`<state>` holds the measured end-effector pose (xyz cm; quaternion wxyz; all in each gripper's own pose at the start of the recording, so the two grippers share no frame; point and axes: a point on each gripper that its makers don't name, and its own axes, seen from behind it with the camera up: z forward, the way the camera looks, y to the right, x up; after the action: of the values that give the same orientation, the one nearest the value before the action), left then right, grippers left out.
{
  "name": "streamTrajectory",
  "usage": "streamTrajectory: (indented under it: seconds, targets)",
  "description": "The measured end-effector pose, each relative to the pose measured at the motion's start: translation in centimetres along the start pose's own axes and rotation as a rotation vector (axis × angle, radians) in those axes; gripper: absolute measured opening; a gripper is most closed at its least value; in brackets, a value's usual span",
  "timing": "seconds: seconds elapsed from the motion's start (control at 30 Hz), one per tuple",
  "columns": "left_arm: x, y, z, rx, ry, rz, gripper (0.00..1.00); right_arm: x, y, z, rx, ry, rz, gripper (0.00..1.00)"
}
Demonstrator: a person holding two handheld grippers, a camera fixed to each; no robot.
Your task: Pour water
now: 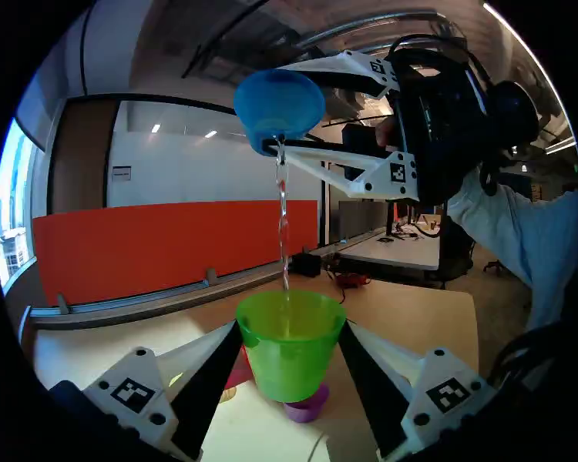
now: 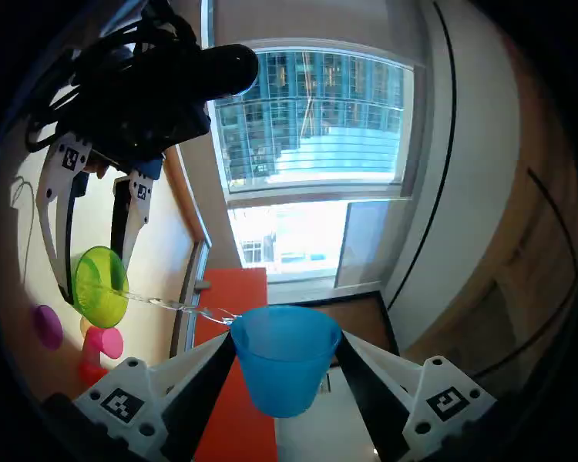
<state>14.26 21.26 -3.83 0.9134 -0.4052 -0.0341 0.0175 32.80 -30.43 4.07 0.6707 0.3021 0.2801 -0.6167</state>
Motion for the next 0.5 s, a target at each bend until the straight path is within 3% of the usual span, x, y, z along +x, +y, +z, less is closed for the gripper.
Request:
streamTrajectory:
  seconds: [0.5]
  targets:
    - [0.34, 0.2, -0.25, -0.001, 0.01, -0.002, 0.86, 0.89, 0.81, -0.1, -0.009, -0.003, -0.084, 0.92]
